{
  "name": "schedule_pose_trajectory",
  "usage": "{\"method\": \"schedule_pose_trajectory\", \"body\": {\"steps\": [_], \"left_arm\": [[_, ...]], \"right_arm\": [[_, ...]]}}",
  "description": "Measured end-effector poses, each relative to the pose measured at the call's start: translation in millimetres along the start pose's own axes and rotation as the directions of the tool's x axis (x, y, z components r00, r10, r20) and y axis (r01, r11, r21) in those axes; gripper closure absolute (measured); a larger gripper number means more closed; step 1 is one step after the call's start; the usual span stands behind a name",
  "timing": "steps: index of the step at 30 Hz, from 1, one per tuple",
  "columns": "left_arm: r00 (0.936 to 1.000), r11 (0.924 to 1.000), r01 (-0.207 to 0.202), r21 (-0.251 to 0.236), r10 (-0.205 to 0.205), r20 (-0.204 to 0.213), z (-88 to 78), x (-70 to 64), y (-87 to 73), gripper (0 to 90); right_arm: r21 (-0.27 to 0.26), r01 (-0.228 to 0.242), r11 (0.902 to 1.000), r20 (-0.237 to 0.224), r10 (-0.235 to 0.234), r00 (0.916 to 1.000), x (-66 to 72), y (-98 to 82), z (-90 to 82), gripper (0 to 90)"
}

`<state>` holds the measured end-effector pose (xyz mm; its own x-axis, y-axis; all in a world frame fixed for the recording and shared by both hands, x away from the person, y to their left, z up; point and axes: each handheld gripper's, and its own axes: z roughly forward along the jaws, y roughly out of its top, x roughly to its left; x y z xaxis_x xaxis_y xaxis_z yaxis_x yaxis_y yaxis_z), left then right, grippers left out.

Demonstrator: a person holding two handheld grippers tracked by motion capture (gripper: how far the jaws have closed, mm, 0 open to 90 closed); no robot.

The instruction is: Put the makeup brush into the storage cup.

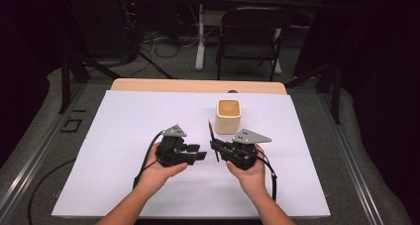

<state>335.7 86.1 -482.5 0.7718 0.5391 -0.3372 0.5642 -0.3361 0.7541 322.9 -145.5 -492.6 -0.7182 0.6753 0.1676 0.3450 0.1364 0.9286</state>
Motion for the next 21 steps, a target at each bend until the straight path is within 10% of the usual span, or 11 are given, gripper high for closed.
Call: {"method": "schedule_pose_trajectory", "body": {"steps": [21], "left_arm": [[0.9963, 0.9969, 0.078, -0.009, -0.078, 0.037, 23.5, -9.0, -1.5, 73.3]], "right_arm": [[-0.062, -0.085, 0.9944, 0.005, 0.086, 0.9963, 1.2, -6.6, -0.7, 83.7]]}}
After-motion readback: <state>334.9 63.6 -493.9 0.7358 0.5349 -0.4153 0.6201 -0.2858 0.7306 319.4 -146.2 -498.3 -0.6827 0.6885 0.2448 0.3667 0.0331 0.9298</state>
